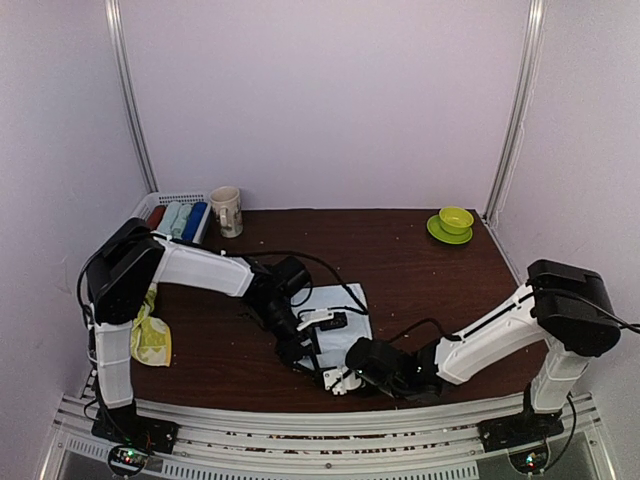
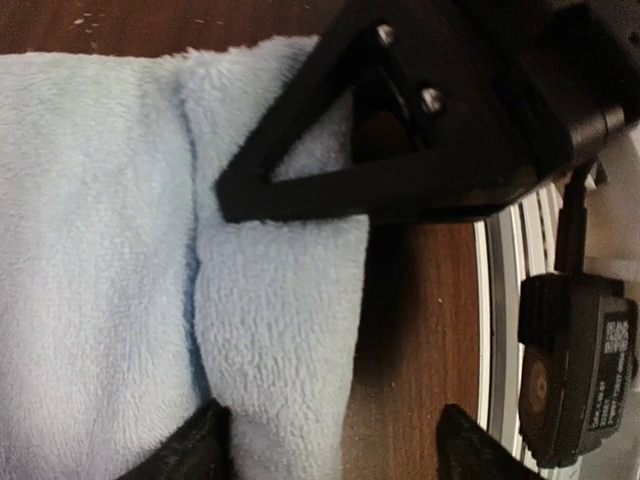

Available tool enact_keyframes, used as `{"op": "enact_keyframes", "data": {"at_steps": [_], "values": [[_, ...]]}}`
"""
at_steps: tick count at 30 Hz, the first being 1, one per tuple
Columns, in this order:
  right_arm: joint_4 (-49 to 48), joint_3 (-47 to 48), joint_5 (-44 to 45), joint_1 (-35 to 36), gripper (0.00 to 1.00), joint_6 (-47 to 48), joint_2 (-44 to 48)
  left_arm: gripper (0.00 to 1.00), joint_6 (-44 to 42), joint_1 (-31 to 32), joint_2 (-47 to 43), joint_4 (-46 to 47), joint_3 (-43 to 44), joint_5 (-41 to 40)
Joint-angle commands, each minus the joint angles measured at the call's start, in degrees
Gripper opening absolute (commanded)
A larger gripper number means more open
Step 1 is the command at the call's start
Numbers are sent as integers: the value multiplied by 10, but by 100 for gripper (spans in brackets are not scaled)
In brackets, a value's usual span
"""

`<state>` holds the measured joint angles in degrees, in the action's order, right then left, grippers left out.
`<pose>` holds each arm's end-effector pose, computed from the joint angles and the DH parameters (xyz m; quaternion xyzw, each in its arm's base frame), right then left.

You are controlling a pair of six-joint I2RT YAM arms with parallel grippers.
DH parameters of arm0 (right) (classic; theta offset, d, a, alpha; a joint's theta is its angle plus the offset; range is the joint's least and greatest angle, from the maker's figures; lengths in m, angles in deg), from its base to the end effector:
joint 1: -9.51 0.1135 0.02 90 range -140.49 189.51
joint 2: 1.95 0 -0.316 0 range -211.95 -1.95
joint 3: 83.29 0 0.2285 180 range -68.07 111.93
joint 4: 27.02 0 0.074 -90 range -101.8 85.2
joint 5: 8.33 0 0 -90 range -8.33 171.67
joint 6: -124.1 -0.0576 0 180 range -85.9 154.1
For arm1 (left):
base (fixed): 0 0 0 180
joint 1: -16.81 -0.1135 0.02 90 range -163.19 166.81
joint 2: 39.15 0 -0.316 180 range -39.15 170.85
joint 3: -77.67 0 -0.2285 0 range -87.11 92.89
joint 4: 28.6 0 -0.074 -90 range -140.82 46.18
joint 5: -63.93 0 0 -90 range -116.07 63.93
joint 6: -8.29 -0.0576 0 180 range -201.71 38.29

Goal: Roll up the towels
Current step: Roll the towel at the center of the board.

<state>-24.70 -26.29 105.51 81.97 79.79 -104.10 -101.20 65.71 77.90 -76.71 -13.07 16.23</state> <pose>0.1226 0.3108 0.1671 -0.7437 0.5329 -0.1051 0.3898 0.2300 -0.3226 0.1753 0.5568 0.7407 -0.3754 0.0198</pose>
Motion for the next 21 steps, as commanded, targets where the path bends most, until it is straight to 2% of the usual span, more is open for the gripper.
{"op": "enact_keyframes", "data": {"at_steps": [1, 2, 3, 14, 18, 21], "values": [[86, 17, -73, -9, 0, -48, 6, 82, 57, -10, -30, 92, -52, -154], [93, 20, -80, -11, 0, -52, 4, 92, 73, -10, -43, 108, -64, -174], [99, 23, -87, -15, 0, -56, 3, 97, 81, -9, -60, 124, -77, -189], [200, 83, -224, -66, 0, -93, 10, 98, 141, -10, -267, 323, -256, -346], [263, 119, -296, -101, 0, -104, 9, 98, 149, -10, -334, 437, -357, -383], [313, 151, -364, -133, 0, -111, -5, 98, 134, -10, -389, 558, -439, -395]]}}
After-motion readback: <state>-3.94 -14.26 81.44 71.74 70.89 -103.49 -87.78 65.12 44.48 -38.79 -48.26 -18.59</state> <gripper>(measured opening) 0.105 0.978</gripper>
